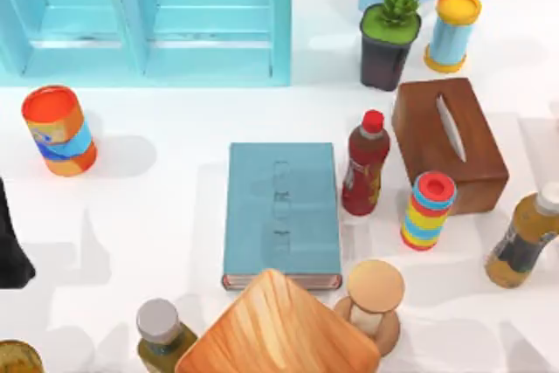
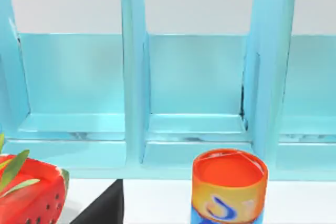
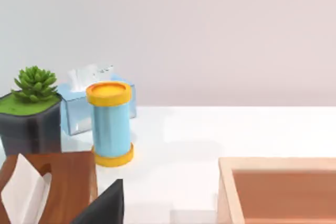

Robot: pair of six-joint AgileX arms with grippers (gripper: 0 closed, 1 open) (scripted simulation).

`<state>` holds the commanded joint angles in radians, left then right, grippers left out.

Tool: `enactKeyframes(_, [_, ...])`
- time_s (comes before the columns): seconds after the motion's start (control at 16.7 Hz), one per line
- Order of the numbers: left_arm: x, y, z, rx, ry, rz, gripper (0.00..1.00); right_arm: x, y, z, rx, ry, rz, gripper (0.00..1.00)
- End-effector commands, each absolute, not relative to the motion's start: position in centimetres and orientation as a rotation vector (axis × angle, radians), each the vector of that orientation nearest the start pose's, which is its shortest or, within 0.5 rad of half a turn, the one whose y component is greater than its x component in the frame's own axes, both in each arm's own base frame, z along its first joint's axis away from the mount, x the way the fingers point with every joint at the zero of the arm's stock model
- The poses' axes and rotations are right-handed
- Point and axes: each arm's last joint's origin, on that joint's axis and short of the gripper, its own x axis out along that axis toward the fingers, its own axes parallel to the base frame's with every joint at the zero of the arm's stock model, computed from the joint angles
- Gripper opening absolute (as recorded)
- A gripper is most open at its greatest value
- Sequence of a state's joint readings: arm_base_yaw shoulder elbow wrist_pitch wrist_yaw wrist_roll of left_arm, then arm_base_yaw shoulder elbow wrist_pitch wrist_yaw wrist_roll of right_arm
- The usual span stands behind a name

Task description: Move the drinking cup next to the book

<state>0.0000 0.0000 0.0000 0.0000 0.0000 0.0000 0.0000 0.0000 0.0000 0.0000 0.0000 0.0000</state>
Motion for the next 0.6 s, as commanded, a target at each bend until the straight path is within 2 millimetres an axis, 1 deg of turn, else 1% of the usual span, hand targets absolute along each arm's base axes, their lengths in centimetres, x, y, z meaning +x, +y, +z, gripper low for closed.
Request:
enactKeyframes(0.18, [10.6, -0.1, 16.2, 0.010, 0.007, 0.001, 1.00, 10.6, -0.1, 16.0, 0.000, 0.000, 0.000, 1.00])
enactKeyframes(0.3, [10.6, -0.1, 17.0, 0.060, 0.042, 0.004, 1.00, 10.6, -0.1, 16.0, 0.000, 0.000, 0.000, 1.00])
enactKeyframes(0.48, [11.2, 0.0, 19.1, 0.212, 0.161, 0.006, 1.00, 10.6, -0.1, 16.0, 0.000, 0.000, 0.000, 1.00])
enactKeyframes(0.6, [12.1, 0.3, 20.7, 0.366, 0.289, -0.009, 1.00, 10.6, -0.1, 16.0, 0.000, 0.000, 0.000, 1.00])
